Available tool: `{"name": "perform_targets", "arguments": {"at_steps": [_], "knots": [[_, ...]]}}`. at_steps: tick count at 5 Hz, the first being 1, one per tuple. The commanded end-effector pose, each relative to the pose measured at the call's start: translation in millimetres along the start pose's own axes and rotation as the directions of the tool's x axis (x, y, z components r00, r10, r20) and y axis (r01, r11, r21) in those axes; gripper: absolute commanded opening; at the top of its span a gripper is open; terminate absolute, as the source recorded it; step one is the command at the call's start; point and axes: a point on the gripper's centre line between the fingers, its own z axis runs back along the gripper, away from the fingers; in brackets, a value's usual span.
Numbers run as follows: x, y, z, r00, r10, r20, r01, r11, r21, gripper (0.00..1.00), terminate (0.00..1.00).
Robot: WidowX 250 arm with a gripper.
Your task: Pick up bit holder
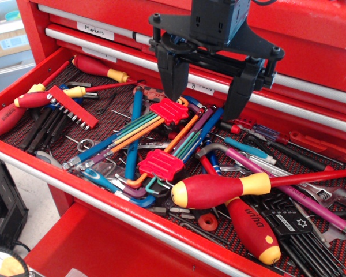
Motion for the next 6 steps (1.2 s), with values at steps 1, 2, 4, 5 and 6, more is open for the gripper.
{"name": "perform_targets", "arguments": {"at_steps": [1,2,4,5,6], "knots": [[0.0,0.0,0.0,1.000,0.000,0.000,0.000,1.000,0.000,1.00,0.00],[1.1,47.8,-0.4,0.963,-0.253,-0.095,0.260,0.963,0.068,1.00,0.00],[24.5,126.8,-34.7,0.686,-0.677,-0.267,0.723,0.676,0.142,1.00,0.00],[33.4,143.9,-59.7,0.528,-0.803,-0.276,0.848,0.485,0.212,1.00,0.00],[43.6,155.3,-81.2,0.438,-0.858,-0.267,0.896,0.394,0.205,1.00,0.00]]}}
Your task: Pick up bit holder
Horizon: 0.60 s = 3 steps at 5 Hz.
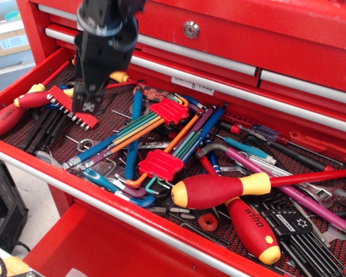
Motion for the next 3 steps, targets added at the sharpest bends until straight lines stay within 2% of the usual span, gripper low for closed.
{"name": "perform_targets", "arguments": {"at_steps": [1,3], "knots": [[5.1,25.5,-28.5,0.989,-0.143,0.047,0.138,0.987,0.085,1.00,0.00],[0.0,35.0,-61.9,0.967,-0.241,0.087,0.227,0.963,0.143,1.00,0.00]]}}
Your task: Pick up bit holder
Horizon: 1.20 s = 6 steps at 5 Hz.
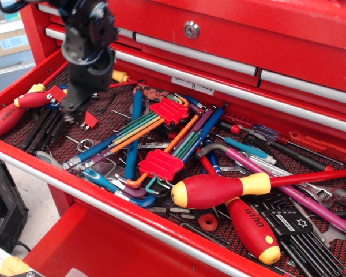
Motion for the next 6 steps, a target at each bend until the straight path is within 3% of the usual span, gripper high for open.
{"name": "perform_targets", "arguments": {"at_steps": [1,5,6], "knots": [[1.1,17.2,-17.3,0.994,-0.106,0.034,0.103,0.992,0.078,1.00,0.00],[-5.0,25.2,-62.0,0.985,-0.124,0.118,0.110,0.987,0.116,1.00,0.00],[-4.0,23.6,-64.4,0.988,-0.094,0.123,0.081,0.991,0.106,0.00,0.00]]}}
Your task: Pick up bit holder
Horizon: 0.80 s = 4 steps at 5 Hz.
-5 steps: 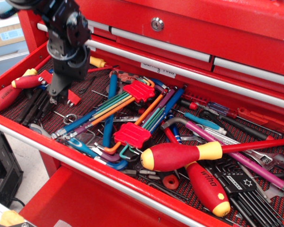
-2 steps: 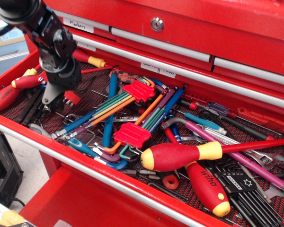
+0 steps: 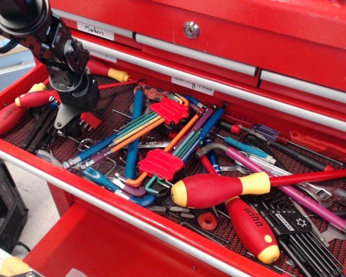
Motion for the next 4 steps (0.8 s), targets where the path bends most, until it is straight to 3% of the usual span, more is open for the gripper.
{"name": "perform_targets", "arguments": {"at_steps": [1,2,4], "knots": [[1.6,14.6,3.8,1.000,0.019,-0.008,-0.018,0.999,0.027,0.00,0.00],[3.4,16.9,14.4,1.000,0.022,-0.021,-0.022,1.000,-0.013,0.00,0.00],[11.0,37.5,82.2,0.991,0.008,-0.134,-0.009,1.000,-0.006,0.00,0.00]]}}
